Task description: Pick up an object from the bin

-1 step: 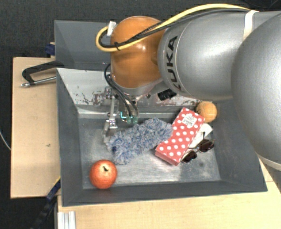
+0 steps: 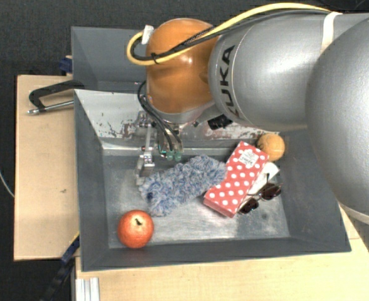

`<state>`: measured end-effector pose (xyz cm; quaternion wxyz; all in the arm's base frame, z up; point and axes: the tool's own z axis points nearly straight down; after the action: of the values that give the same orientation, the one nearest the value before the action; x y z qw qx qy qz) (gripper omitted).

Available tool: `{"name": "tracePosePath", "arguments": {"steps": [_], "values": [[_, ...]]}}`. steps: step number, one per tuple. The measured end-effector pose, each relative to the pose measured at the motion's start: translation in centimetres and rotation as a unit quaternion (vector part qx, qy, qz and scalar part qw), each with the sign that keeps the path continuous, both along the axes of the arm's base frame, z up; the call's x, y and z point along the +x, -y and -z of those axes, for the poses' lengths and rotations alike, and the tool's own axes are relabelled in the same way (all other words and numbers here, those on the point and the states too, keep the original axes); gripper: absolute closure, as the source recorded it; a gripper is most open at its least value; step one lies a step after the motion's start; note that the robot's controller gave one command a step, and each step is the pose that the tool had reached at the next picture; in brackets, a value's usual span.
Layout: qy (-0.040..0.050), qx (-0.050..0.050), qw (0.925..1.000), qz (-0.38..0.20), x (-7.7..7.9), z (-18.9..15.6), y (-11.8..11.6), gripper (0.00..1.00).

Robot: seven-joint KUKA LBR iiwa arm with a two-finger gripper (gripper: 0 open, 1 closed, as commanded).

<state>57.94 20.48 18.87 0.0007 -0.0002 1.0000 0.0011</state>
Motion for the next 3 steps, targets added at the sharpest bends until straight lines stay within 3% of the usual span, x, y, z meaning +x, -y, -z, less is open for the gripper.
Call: {"name": "tracePosePath", "arguments": {"steps": [1,2,3], "values": [[0.0041,0.002,0.9991,-0.042,-1.8,1.3,2.1,0.00],[0.0013,0.000,0.9994,-0.036,-0.9,7.3,4.1,0.00],[0.0054,0.003,0.9956,-0.093,-3.3,11.2,6.8,1.00]]}}
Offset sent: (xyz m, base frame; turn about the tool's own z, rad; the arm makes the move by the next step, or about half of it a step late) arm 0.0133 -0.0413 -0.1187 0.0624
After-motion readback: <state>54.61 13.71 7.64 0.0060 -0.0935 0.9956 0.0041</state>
